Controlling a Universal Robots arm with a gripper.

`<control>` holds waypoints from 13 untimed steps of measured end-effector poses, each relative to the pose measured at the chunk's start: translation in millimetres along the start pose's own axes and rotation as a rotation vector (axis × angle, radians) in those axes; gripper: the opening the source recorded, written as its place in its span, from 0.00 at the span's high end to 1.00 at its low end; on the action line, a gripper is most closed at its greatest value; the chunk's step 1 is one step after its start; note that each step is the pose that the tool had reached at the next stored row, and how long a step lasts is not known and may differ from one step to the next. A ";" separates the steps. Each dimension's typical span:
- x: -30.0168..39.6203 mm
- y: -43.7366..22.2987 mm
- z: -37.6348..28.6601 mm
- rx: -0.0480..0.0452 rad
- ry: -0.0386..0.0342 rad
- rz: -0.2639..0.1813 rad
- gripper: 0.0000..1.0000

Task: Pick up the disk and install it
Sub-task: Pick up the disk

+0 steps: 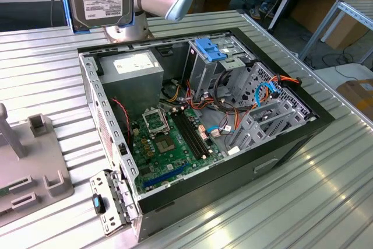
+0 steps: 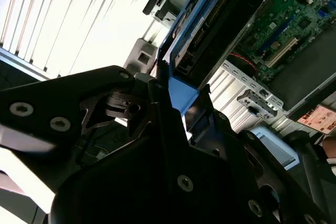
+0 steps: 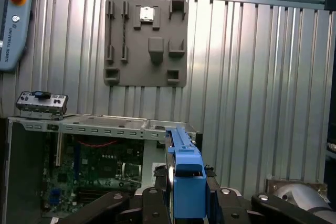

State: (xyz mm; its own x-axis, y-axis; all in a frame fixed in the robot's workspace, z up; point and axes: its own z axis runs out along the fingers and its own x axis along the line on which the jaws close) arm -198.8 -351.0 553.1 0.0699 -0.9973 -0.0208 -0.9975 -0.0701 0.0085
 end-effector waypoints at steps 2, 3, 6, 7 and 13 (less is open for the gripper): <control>0.8 -13.3 -0.1 0.0001 -0.0002 -0.002 0.64; 0.9 -16.7 -0.1 0.0001 -0.0003 -0.003 0.64; 1.5 -27.0 -0.2 0.0000 -0.0005 -0.005 0.64; 1.6 -29.5 -0.2 0.0000 -0.0004 -0.005 0.64; 2.9 -52.6 -0.4 0.0000 -0.0009 -0.010 0.64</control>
State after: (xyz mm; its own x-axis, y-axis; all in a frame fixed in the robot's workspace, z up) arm -146.2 -350.2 553.0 0.0795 -0.9966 -0.0217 -0.9968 -0.0797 0.0083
